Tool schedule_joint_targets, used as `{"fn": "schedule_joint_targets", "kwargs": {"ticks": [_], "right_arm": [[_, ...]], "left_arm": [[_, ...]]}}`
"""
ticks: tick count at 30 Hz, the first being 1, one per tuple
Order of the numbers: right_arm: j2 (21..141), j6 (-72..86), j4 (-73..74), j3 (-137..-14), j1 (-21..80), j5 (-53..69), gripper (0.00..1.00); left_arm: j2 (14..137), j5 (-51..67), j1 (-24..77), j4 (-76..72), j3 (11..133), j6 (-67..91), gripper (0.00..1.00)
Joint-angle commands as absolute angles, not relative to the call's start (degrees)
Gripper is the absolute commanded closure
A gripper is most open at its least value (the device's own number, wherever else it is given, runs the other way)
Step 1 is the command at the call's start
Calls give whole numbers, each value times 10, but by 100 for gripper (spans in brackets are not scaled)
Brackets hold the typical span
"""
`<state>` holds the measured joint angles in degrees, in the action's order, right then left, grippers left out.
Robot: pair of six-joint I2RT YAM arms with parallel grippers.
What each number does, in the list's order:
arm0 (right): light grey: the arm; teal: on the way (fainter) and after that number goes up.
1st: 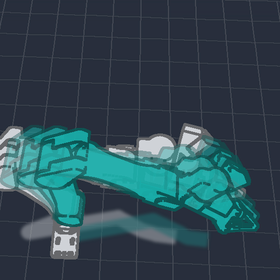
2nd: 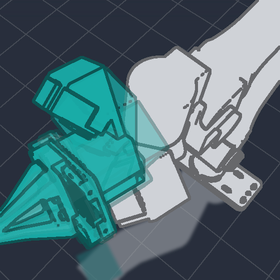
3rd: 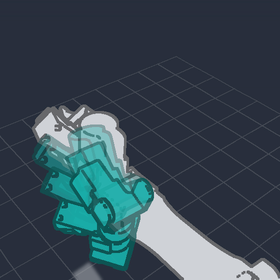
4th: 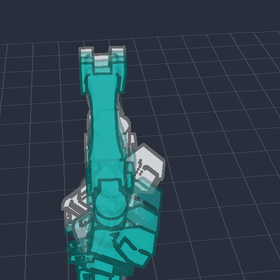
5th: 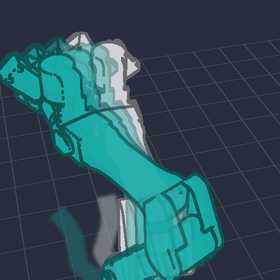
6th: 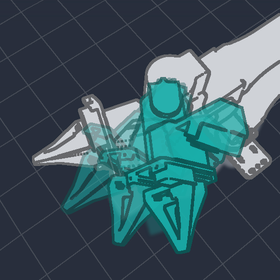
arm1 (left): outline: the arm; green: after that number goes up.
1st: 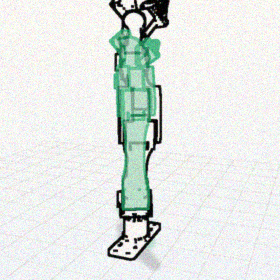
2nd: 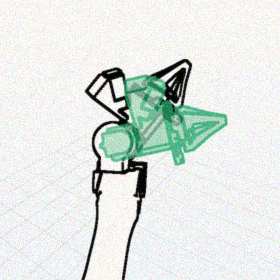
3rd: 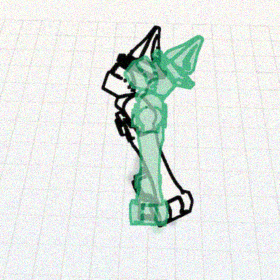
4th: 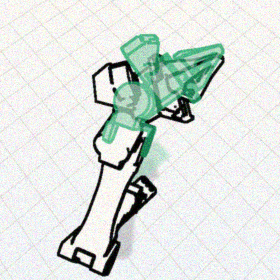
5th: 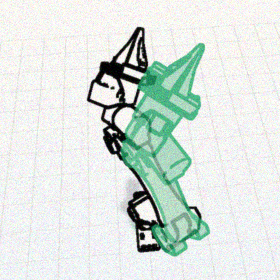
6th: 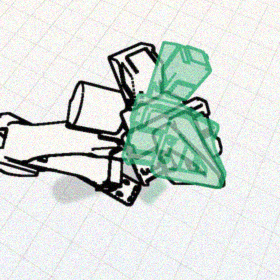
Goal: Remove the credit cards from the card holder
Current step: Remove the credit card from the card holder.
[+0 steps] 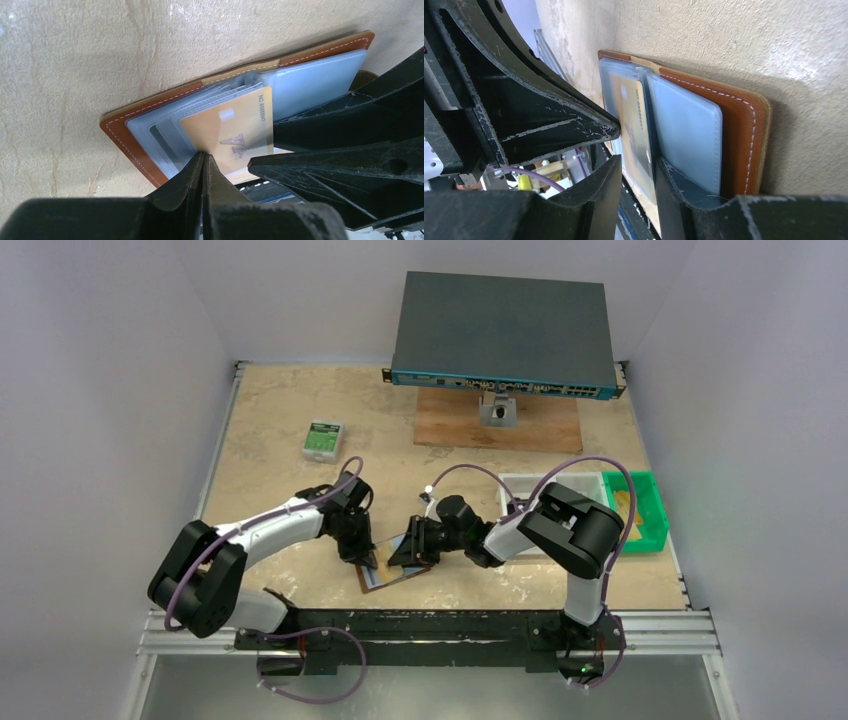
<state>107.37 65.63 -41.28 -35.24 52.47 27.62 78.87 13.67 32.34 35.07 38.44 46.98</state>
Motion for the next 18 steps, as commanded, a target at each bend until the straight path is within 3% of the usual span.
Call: {"fn": "schedule_joint_targets", "kwargs": {"ticks": [1,18], "right_arm": [[1087,661,-398,-337,526,269,69],[1090,706,-520,-280,498,294,70]], "left_arm": [[816,108,329,330,382,476,98],[837,75,329,356,376,484,100]]}}
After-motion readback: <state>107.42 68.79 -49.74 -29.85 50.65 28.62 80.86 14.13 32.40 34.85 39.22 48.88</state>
